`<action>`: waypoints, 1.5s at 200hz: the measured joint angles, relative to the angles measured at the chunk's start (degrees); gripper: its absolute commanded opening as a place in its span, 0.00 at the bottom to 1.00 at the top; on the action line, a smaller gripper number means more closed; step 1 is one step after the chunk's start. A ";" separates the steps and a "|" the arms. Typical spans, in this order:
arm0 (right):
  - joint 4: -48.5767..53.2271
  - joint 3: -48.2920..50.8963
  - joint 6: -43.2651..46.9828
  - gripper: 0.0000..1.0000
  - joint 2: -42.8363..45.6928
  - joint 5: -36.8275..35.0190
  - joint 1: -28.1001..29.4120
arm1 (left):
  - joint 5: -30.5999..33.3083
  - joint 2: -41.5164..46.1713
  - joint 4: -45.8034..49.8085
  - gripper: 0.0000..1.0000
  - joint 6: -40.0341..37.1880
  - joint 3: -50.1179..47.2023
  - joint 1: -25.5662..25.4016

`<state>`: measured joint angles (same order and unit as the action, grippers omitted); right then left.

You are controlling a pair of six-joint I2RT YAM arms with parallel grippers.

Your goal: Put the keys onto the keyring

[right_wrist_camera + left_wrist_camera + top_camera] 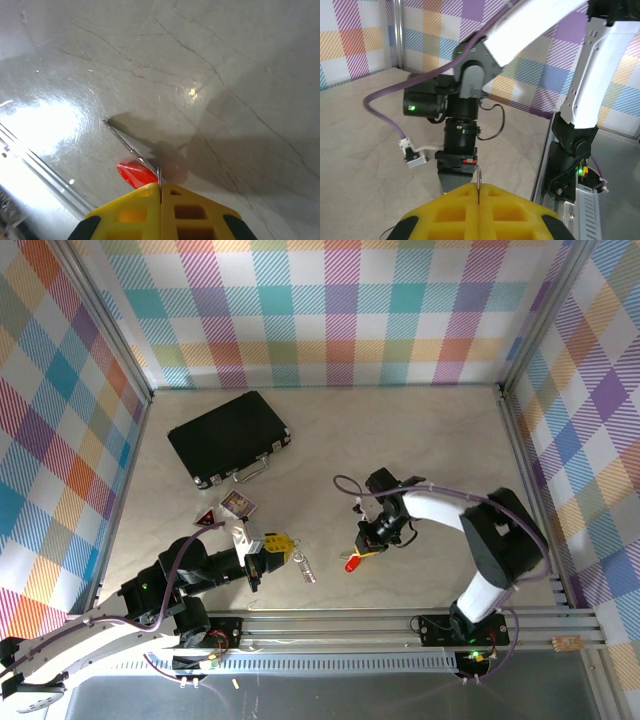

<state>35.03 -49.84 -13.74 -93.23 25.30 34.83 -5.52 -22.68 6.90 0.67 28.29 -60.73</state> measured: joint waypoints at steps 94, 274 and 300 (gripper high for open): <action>-21.73 15.91 -20.17 0.05 14.16 -21.29 10.75 | 0.02 -0.42 0.02 0.00 -0.02 0.00 0.00; 2.03 -3.23 -8.46 0.51 8.44 -9.16 -0.52 | 0.11 2.14 0.07 0.00 -0.02 0.00 0.00; 3.93 -3.23 -6.01 0.49 2.89 -4.85 -1.40 | 0.13 2.21 0.07 0.00 -0.02 0.00 0.00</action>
<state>38.96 -53.08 -19.75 -90.35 20.45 33.43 -5.39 -20.47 6.96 0.64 28.29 -60.73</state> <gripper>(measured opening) 0.501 0.063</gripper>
